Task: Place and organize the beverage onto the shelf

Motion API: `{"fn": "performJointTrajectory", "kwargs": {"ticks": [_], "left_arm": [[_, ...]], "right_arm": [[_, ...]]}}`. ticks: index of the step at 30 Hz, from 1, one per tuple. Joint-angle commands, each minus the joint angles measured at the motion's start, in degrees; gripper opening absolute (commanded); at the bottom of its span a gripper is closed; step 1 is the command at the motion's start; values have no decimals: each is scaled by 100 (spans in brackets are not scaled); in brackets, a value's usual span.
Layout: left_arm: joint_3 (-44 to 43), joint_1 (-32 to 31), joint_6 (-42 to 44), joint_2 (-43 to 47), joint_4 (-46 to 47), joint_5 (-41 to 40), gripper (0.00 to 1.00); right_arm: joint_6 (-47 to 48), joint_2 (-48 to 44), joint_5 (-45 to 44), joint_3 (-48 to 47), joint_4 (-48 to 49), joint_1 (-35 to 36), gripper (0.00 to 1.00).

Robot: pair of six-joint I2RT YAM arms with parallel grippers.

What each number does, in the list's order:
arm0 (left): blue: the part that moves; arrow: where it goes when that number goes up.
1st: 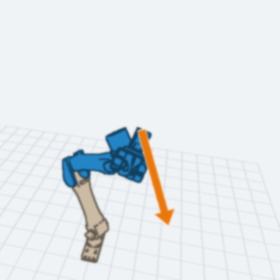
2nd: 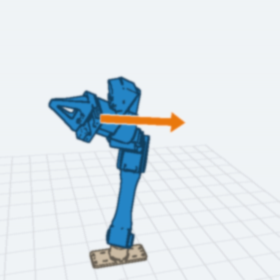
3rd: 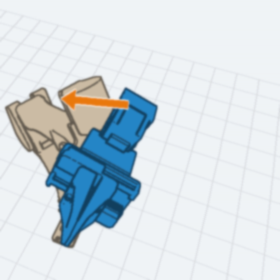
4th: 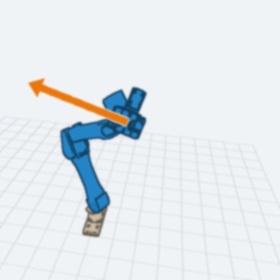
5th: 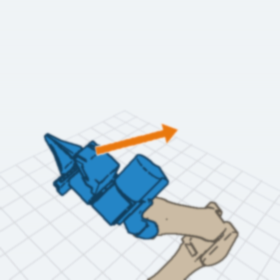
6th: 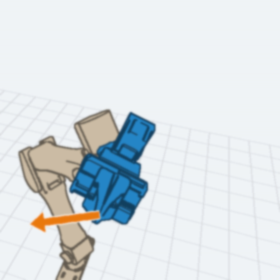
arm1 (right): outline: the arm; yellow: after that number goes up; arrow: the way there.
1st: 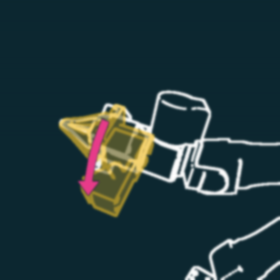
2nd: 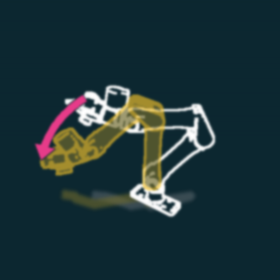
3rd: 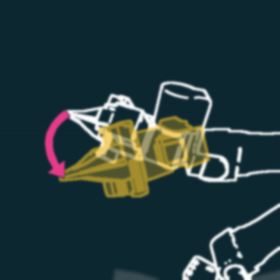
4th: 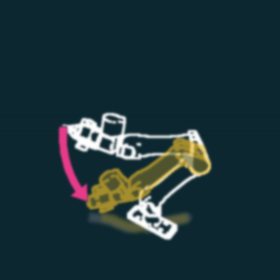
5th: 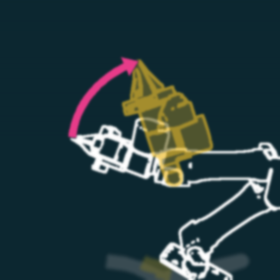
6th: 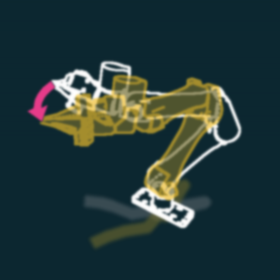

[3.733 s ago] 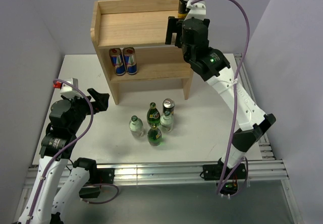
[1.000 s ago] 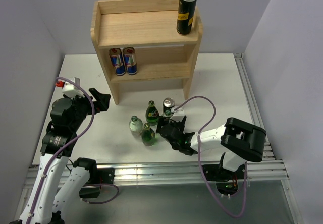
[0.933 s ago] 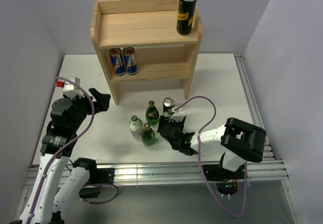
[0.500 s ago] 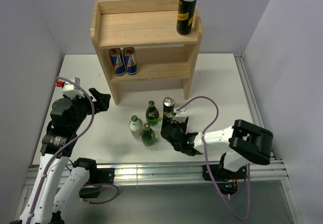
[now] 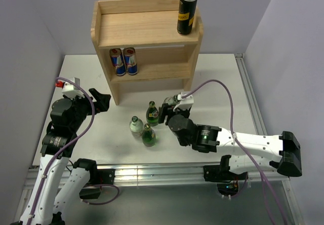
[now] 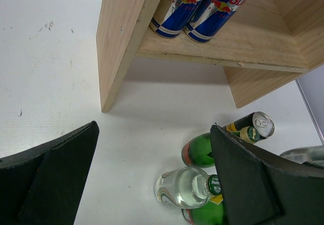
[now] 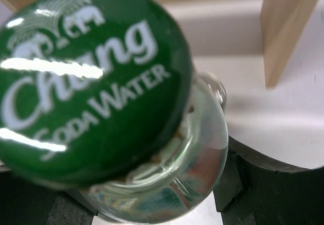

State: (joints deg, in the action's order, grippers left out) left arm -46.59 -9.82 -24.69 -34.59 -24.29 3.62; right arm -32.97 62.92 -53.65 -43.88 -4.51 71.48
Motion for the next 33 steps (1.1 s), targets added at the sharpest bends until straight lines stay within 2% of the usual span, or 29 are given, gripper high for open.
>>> {"fn": "performJointTrajectory", "kwargs": {"ticks": [1,5,9,16,23,33], "left_arm": [[-35,42,87,66,206,113,99],[-43,51,87,93,197,69,99],[-35,42,96,154,188,51,99],[-35,42,104,163,188,86,99],[-35,51,104,180,197,122,99],[-35,51,104,189,188,104,99]], "right_arm": [[1125,18,-322,-1007,434,-55,0],[1486,493,240,-1920,434,-503,0],[1846,862,600,-2318,706,-1083,0],[1864,1301,1207,-2889,715,-2435,0],[1996,1750,1436,-3364,715,-2990,0],[2031,2295,1427,-3522,890,-3298,0]]}}
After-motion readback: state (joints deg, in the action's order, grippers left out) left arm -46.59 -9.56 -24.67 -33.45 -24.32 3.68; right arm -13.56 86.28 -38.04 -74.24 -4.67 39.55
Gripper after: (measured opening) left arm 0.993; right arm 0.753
